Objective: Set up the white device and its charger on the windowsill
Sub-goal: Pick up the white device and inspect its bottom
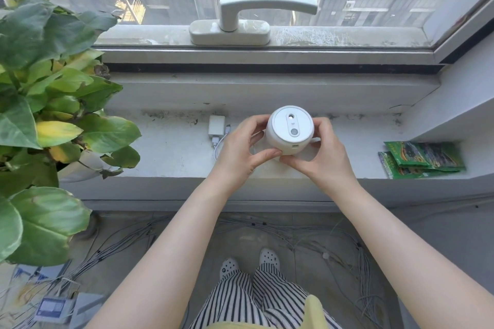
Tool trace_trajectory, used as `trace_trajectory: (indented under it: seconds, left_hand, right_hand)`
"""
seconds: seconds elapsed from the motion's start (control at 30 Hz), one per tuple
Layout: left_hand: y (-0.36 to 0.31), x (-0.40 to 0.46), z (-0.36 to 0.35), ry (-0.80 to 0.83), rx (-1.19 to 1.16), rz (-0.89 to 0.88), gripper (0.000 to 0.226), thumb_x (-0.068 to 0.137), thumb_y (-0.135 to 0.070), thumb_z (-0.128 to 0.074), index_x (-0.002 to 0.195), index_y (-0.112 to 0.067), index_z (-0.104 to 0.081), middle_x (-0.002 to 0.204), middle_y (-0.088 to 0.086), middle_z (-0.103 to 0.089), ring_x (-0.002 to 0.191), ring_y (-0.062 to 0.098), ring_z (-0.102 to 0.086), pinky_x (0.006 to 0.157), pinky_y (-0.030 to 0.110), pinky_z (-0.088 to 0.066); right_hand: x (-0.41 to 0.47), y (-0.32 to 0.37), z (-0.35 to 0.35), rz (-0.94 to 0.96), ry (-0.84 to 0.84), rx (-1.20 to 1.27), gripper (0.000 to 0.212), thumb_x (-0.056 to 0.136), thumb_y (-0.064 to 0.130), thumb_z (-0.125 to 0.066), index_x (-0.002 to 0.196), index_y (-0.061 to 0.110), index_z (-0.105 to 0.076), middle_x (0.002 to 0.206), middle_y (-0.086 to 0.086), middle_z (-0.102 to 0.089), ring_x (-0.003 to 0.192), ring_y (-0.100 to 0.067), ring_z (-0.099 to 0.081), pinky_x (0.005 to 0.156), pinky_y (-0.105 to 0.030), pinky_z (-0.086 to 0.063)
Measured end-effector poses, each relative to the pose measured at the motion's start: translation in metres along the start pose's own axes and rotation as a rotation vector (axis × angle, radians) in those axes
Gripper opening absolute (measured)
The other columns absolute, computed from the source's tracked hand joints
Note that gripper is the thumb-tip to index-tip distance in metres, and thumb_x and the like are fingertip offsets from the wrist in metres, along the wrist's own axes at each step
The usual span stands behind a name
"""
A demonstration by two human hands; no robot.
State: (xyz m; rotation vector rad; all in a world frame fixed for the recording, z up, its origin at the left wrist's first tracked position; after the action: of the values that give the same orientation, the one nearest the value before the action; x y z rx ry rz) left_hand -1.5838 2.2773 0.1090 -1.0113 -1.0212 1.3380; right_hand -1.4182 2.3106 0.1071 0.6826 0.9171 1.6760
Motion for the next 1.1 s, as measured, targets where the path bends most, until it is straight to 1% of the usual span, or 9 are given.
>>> trace_trajectory:
  seconds: [0.07, 0.17, 0.27, 0.4, 0.47, 0.6, 0.83, 1.1]
  left_hand:
    - [-0.0009, 0.0002, 0.0007, -0.004, 0.048, -0.024, 0.058, 0.077, -0.011, -0.076, 0.129, -0.013, -0.052, 0.126, 0.002, -0.054, 0.121, 0.006, -0.052, 0.104, 0.017, -0.040]
    - [-0.0020, -0.0001, 0.0016, 0.002, 0.058, -0.035, 0.058, 0.077, -0.010, -0.075, 0.130, -0.011, -0.052, 0.124, 0.003, -0.053, 0.118, 0.003, -0.051, 0.100, 0.013, -0.041]
    - [-0.0023, -0.0003, 0.0016, 0.006, 0.052, -0.033, 0.058, 0.078, -0.009, -0.074, 0.131, -0.012, -0.051, 0.123, 0.002, -0.053, 0.117, -0.001, -0.051, 0.099, 0.011, -0.041]
    - [-0.0016, -0.0016, 0.0022, -0.001, 0.057, -0.028, 0.063, 0.077, -0.010, -0.076, 0.133, -0.013, -0.049, 0.124, 0.001, -0.053, 0.117, -0.003, -0.051, 0.099, 0.011, -0.041]
    - [-0.0019, -0.0026, 0.0020, 0.001, 0.080, -0.044, 0.063, 0.076, -0.012, -0.076, 0.133, -0.012, -0.049, 0.123, -0.001, -0.053, 0.118, -0.002, -0.050, 0.099, 0.011, -0.040]
    - [-0.0016, -0.0026, 0.0021, -0.025, 0.107, -0.065, 0.061, 0.077, -0.014, -0.076, 0.132, -0.011, -0.051, 0.123, 0.000, -0.054, 0.119, 0.004, -0.051, 0.101, 0.012, -0.040]
    - [-0.0025, -0.0016, 0.0022, -0.037, 0.105, -0.063, 0.059, 0.076, -0.011, -0.076, 0.131, -0.010, -0.052, 0.122, 0.002, -0.055, 0.116, 0.004, -0.053, 0.100, 0.011, -0.040]
    - [-0.0034, -0.0009, 0.0024, -0.035, 0.120, -0.066, 0.059, 0.075, -0.012, -0.078, 0.129, -0.011, -0.054, 0.121, 0.002, -0.056, 0.115, 0.003, -0.054, 0.100, 0.013, -0.042]
  right_hand:
    - [0.0004, -0.0009, -0.0007, 0.003, -0.015, -0.009, 0.066, 0.060, 0.040, -0.088, 0.109, 0.025, -0.046, 0.112, 0.010, -0.061, 0.104, -0.015, -0.054, 0.079, -0.015, -0.040]
    - [0.0009, -0.0004, -0.0010, 0.013, -0.037, -0.033, 0.067, 0.059, 0.042, -0.088, 0.108, 0.023, -0.047, 0.110, 0.008, -0.061, 0.103, -0.016, -0.054, 0.081, -0.027, -0.043]
    - [0.0009, -0.0015, -0.0016, 0.018, -0.052, -0.048, 0.068, 0.058, 0.043, -0.087, 0.109, 0.025, -0.045, 0.109, 0.010, -0.059, 0.103, -0.017, -0.053, 0.083, -0.032, -0.044]
    - [-0.0005, -0.0032, -0.0032, 0.042, -0.055, -0.070, 0.075, 0.060, 0.045, -0.085, 0.122, 0.022, -0.049, 0.118, 0.012, -0.058, 0.106, -0.014, -0.048, 0.090, -0.038, -0.045]
    - [-0.0008, -0.0033, -0.0038, 0.050, -0.054, -0.098, 0.076, 0.061, 0.047, -0.084, 0.126, 0.022, -0.051, 0.119, 0.010, -0.059, 0.104, -0.013, -0.046, 0.091, -0.039, -0.045]
    - [0.0003, -0.0061, -0.0033, 0.041, -0.045, -0.123, 0.076, 0.061, 0.048, -0.084, 0.126, 0.023, -0.053, 0.118, 0.007, -0.062, 0.105, -0.017, -0.047, 0.091, -0.042, -0.044]
    - [0.0015, -0.0036, -0.0020, 0.034, -0.038, -0.123, 0.075, 0.059, 0.055, -0.080, 0.123, 0.024, -0.055, 0.114, 0.009, -0.063, 0.103, -0.018, -0.049, 0.090, -0.044, -0.044]
    - [0.0026, -0.0023, -0.0003, 0.035, -0.035, -0.135, 0.073, 0.059, 0.045, -0.086, 0.121, 0.023, -0.056, 0.110, 0.012, -0.061, 0.102, -0.019, -0.049, 0.090, -0.043, -0.043]
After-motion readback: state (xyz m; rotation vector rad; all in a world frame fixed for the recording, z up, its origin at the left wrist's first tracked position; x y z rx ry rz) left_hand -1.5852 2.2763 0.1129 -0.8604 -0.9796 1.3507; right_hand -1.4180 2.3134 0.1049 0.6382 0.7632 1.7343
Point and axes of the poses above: each hand's wrist, its own x-axis towards the middle knuckle, its own z-axis out of the back of the hand, y = z × x, the point moved 5 cm from there along x, towards the middle knuckle
